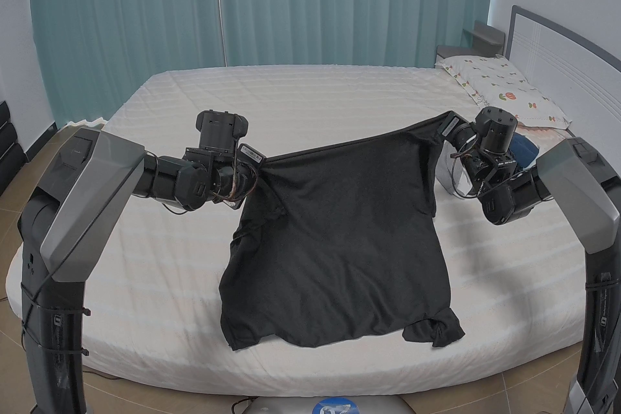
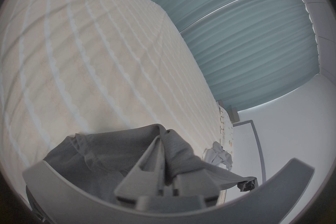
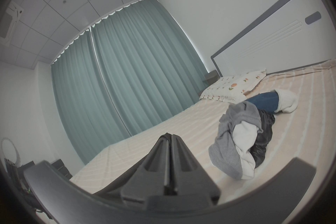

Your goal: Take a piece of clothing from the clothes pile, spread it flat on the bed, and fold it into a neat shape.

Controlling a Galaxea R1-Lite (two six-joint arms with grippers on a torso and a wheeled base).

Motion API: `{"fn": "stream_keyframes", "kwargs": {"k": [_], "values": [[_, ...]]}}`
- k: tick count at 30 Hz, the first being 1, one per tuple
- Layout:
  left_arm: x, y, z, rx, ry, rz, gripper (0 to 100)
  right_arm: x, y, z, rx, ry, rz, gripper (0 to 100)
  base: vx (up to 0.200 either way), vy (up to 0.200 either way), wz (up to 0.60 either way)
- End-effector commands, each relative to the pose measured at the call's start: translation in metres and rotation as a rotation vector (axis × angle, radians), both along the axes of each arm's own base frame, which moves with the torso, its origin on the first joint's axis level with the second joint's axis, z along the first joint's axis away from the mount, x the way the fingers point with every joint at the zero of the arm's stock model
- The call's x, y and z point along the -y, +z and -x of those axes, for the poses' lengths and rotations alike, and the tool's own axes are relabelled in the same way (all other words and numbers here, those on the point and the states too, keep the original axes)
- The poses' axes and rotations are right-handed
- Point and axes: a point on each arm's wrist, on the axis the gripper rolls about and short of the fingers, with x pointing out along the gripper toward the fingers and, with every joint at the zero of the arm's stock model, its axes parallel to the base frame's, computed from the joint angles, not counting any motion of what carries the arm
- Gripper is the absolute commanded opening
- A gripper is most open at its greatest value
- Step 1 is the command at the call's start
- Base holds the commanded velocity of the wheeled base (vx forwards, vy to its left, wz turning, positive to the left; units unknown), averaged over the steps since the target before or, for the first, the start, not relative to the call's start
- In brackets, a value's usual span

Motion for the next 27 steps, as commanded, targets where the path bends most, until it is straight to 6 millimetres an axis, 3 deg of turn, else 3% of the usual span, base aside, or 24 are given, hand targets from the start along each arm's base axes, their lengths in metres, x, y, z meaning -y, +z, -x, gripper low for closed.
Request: {"fn": "stream_keyframes", "kwargs": {"k": [1, 7, 12, 17, 20, 27], "values": [[0.004, -0.027, -0.015, -0.011, 0.041, -0.028, 100, -0.004, -0.051, -0.010, -0.105, 0.015, 0.022, 100, 0.000, 0.000, 0.00], [0.004, -0.058, -0.024, -0.053, 0.120, -0.108, 100, 0.006, -0.086, -0.006, -0.226, 0.003, 0.043, 100, 0.000, 0.000, 0.00], [0.002, -0.068, -0.019, -0.126, 0.081, -0.228, 100, 0.015, -0.105, 0.011, -0.314, 0.048, 0.054, 100, 0.000, 0.000, 0.00], [-0.004, -0.055, -0.019, -0.117, 0.075, -0.221, 100, 0.018, -0.106, 0.026, -0.353, 0.078, 0.017, 100, 0.000, 0.000, 0.00], [-0.013, -0.033, -0.015, -0.112, 0.047, -0.179, 100, 0.019, -0.097, 0.036, -0.353, 0.106, -0.036, 100, 0.000, 0.000, 0.00], [-0.065, 0.011, -0.013, -0.088, 0.015, 0.023, 100, 0.028, -0.095, 0.083, -0.423, 0.229, -0.080, 100, 0.000, 0.000, 0.00]]}}
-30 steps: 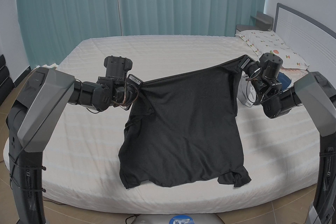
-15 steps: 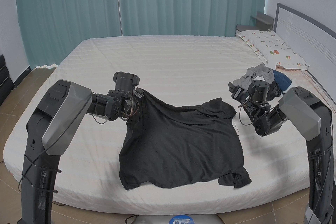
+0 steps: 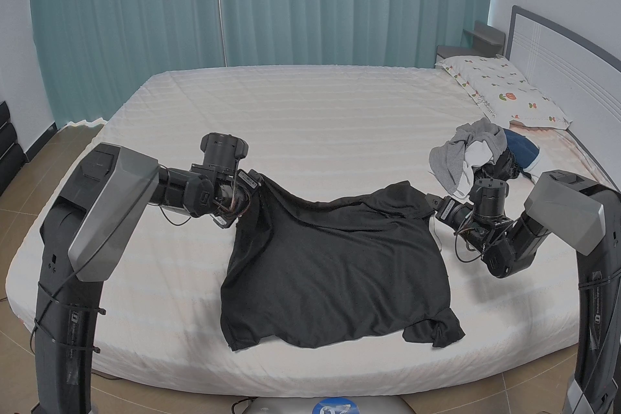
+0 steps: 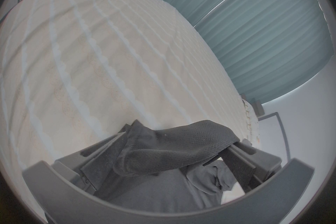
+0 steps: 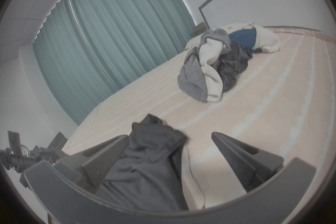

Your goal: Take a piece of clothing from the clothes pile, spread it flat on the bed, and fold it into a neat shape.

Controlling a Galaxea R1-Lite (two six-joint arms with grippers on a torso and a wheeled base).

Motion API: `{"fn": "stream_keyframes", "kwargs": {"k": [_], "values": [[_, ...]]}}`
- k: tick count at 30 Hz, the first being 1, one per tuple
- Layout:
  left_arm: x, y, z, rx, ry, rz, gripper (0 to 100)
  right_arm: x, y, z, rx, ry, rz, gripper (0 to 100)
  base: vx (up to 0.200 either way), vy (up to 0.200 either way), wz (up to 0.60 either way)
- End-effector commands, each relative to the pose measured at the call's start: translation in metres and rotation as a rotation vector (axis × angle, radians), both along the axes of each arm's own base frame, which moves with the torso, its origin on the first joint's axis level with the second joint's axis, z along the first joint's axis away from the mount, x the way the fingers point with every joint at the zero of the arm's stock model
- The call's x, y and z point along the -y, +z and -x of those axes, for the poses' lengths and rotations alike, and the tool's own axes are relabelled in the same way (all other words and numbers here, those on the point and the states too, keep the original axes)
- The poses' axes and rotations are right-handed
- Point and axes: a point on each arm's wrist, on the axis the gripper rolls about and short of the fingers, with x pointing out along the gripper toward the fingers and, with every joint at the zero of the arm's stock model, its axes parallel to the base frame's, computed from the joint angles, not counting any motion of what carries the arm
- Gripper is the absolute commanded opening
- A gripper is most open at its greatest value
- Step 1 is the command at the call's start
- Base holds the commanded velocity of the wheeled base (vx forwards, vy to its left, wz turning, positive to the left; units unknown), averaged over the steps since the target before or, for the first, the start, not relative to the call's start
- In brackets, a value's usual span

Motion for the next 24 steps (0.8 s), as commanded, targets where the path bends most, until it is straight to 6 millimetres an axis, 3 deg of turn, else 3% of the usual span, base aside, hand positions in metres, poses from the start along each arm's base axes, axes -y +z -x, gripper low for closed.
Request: {"fn": "stream_keyframes", "kwargs": {"k": [1, 8, 16, 18, 24], "values": [[-0.049, 0.049, 0.002, 0.049, 0.044, 0.179, 100, 0.008, 0.016, 0.042, -0.020, 0.077, -0.050, 100, 0.000, 0.000, 0.00], [-0.064, 0.062, -0.004, 0.017, 0.012, 0.233, 100, 0.011, 0.003, 0.078, -0.052, 0.142, -0.071, 100, 0.000, 0.000, 0.00], [-0.059, 0.056, 0.003, -0.059, -0.018, 0.239, 100, 0.010, -0.009, 0.089, -0.078, 0.155, -0.122, 100, 0.000, 0.000, 0.00], [-0.061, 0.041, 0.013, -0.122, -0.030, 0.236, 100, 0.011, -0.010, 0.097, -0.102, 0.157, -0.127, 100, 0.000, 0.000, 0.00], [-0.063, 0.034, 0.056, -0.207, -0.112, 0.204, 100, 0.017, -0.016, 0.115, -0.170, 0.143, -0.123, 100, 0.000, 0.000, 0.00]]}}
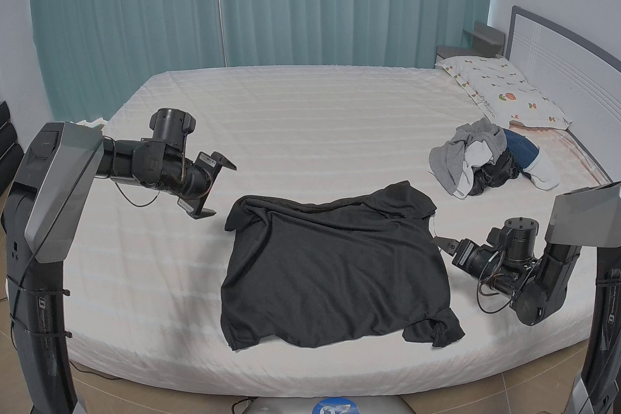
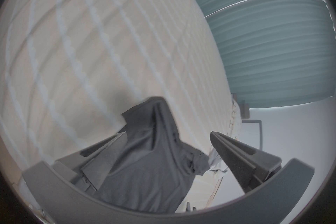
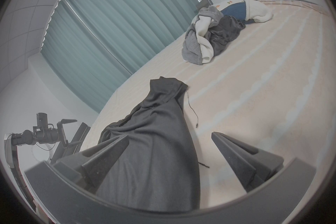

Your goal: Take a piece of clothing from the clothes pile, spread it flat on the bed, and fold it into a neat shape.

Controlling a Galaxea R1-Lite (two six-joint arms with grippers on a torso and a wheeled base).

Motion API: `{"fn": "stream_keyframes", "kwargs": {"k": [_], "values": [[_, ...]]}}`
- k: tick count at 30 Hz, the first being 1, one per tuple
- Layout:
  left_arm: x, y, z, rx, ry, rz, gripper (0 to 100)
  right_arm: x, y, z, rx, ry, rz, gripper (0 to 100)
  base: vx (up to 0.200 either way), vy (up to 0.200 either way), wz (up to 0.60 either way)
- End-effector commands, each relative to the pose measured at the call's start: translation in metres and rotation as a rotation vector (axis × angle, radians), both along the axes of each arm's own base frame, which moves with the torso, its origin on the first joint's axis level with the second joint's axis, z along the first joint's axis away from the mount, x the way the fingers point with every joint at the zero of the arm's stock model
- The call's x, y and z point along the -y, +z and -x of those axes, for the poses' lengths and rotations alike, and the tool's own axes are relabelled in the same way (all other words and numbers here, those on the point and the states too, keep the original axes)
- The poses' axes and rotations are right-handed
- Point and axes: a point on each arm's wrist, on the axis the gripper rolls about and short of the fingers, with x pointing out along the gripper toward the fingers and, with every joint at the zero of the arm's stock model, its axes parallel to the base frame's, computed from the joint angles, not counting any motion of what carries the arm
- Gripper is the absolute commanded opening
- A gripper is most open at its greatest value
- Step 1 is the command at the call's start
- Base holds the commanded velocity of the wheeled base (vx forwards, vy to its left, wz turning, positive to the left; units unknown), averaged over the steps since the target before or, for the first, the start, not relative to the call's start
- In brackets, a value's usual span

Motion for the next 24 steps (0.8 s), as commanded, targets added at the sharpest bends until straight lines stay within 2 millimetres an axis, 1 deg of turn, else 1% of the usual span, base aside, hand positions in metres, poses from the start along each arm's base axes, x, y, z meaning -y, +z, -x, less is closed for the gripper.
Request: {"fn": "stream_keyframes", "kwargs": {"k": [1, 3, 5, 6, 8, 11, 13, 15, 16, 17, 20, 21, 22, 24], "values": [[0.002, 0.003, 0.048, -0.034, -0.070, -0.011, 100, 0.006, -0.006, 0.022, -0.077, -0.006, 0.006, 100, 0.000, 0.000, 0.00], [0.008, -0.005, 0.066, -0.028, -0.093, -0.011, 100, 0.007, -0.008, 0.029, -0.103, -0.014, -0.006, 100, 0.000, 0.000, 0.00], [0.018, -0.015, 0.088, -0.002, -0.132, -0.012, 100, 0.006, -0.011, 0.032, -0.124, -0.027, -0.056, 100, 0.000, 0.000, 0.00], [0.019, -0.017, 0.092, 0.001, -0.138, -0.011, 100, 0.006, -0.011, 0.032, -0.124, -0.027, -0.063, 100, 0.000, 0.000, 0.00], [0.028, -0.031, 0.115, 0.048, -0.162, -0.001, 100, 0.007, -0.011, 0.033, -0.142, -0.028, -0.131, 100, 0.000, 0.000, 0.00], [0.030, -0.043, 0.133, 0.043, -0.159, 0.022, 100, 0.010, -0.012, 0.039, -0.172, -0.031, -0.168, 100, 0.000, 0.000, 0.00], [0.030, -0.045, 0.136, 0.042, -0.151, 0.032, 100, 0.012, -0.013, 0.040, -0.179, -0.032, -0.176, 100, 0.000, 0.000, 0.00], [0.027, -0.056, 0.149, 0.009, -0.123, 0.059, 100, 0.014, -0.016, 0.044, -0.209, -0.016, -0.208, 100, 0.000, 0.000, 0.00], [0.027, -0.056, 0.149, 0.009, -0.123, 0.059, 100, 0.014, -0.016, 0.044, -0.209, -0.016, -0.208, 100, 0.000, 0.000, 0.00], [0.022, -0.061, 0.152, 0.005, -0.105, 0.069, 100, 0.018, -0.020, 0.044, -0.219, -0.022, -0.225, 100, 0.000, 0.000, 0.00], [0.013, -0.064, 0.157, 0.025, -0.080, 0.077, 100, 0.022, -0.026, 0.043, -0.223, -0.020, -0.241, 100, 0.000, 0.000, 0.00], [0.013, -0.064, 0.157, 0.025, -0.080, 0.077, 100, 0.022, -0.026, 0.043, -0.223, -0.020, -0.241, 100, 0.000, 0.000, 0.00], [0.011, -0.068, 0.161, 0.021, -0.088, 0.074, 100, 0.024, -0.029, 0.044, -0.223, -0.027, -0.244, 100, 0.000, 0.000, 0.00], [0.011, -0.067, 0.162, 0.035, -0.092, 0.081, 100, 0.024, -0.030, 0.046, -0.226, -0.025, -0.244, 100, 0.000, 0.000, 0.00]]}}
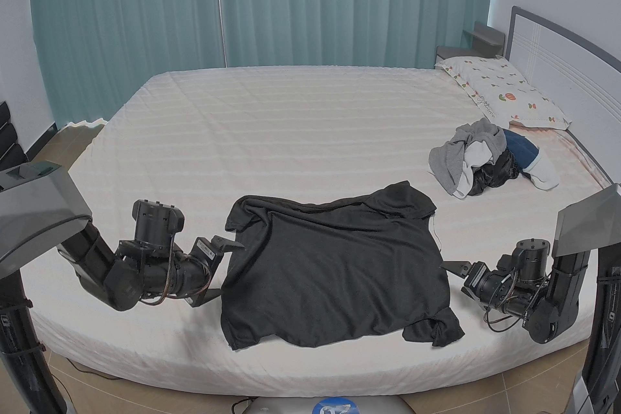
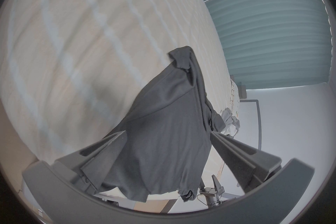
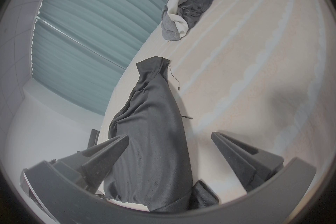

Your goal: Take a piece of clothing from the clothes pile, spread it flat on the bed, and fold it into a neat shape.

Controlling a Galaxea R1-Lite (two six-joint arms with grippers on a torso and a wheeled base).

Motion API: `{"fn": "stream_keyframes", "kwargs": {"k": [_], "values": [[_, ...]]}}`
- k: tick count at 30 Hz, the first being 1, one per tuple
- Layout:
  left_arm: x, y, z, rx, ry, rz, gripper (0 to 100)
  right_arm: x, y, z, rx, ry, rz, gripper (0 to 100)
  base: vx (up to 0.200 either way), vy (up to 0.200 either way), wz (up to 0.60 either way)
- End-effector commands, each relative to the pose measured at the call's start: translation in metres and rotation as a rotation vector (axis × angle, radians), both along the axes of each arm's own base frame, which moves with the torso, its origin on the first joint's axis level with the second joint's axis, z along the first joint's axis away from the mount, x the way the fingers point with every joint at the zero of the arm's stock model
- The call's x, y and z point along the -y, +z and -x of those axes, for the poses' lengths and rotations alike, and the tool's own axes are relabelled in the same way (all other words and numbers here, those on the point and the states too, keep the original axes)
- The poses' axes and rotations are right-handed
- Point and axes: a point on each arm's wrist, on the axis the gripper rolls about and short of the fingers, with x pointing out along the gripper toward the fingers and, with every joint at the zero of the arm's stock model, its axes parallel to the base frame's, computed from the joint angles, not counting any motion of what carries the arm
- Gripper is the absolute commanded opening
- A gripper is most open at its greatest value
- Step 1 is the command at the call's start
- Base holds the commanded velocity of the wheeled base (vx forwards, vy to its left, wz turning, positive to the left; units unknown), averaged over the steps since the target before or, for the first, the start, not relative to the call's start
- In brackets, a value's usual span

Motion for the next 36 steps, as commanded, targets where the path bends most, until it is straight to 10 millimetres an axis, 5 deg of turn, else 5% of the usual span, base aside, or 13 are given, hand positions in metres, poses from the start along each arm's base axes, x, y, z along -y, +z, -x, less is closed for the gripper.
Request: {"fn": "stream_keyframes", "kwargs": {"k": [1, 10, 22, 36], "values": [[-0.004, -0.003, 0.015, -0.011, 0.002, 0.008, 100, 0.006, -0.015, 0.008, -0.064, -0.010, -0.015, 100, 0.000, 0.000, 0.00], [-0.003, -0.004, 0.016, -0.001, 0.000, 0.004, 100, 0.004, -0.018, 0.009, -0.078, 0.020, -0.025, 100, -0.200, 0.000, 0.00], [-0.003, -0.003, 0.012, 0.013, 0.010, 0.011, 100, 0.003, -0.016, 0.008, -0.066, 0.022, -0.028, 100, 0.000, 0.000, 0.00], [-0.002, -0.003, 0.011, 0.016, 0.012, 0.010, 100, 0.001, -0.008, 0.008, -0.043, 0.023, -0.026, 100, -0.171, -0.200, 0.00]]}}
